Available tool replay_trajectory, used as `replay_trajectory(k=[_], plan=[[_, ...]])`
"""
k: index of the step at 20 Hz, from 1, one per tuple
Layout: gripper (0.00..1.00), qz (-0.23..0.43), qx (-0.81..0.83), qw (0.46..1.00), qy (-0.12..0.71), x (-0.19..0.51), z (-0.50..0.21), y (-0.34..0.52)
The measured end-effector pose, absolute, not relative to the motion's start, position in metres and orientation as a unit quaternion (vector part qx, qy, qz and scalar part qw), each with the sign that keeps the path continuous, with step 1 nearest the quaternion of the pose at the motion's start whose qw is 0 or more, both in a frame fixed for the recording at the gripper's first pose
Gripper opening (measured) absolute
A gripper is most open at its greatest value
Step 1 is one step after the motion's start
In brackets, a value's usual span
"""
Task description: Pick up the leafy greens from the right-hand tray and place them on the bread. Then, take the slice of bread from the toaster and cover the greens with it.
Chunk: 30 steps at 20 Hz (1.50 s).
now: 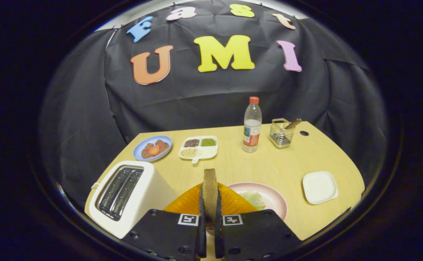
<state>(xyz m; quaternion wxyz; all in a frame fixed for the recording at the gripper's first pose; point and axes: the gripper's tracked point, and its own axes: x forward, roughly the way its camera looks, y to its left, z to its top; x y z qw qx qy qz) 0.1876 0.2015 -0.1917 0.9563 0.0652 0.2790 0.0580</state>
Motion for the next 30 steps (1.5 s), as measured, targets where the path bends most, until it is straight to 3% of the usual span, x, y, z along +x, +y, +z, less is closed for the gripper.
replay_trajectory(k=[18,19,23,27,30], plan=[[0.13,0.017,0.039,0.941,0.335,0.196,-0.270,0.125],[0.24,0.020,0.040,0.940,0.339,0.196,-0.275,0.125],[0.24,0.009,0.037,0.940,0.340,0.198,-0.284,0.114],[0.59,-0.011,0.025,0.936,0.351,0.192,-0.287,0.104],[0.72,-0.020,0.013,0.939,0.343,0.183,-0.274,0.096]])
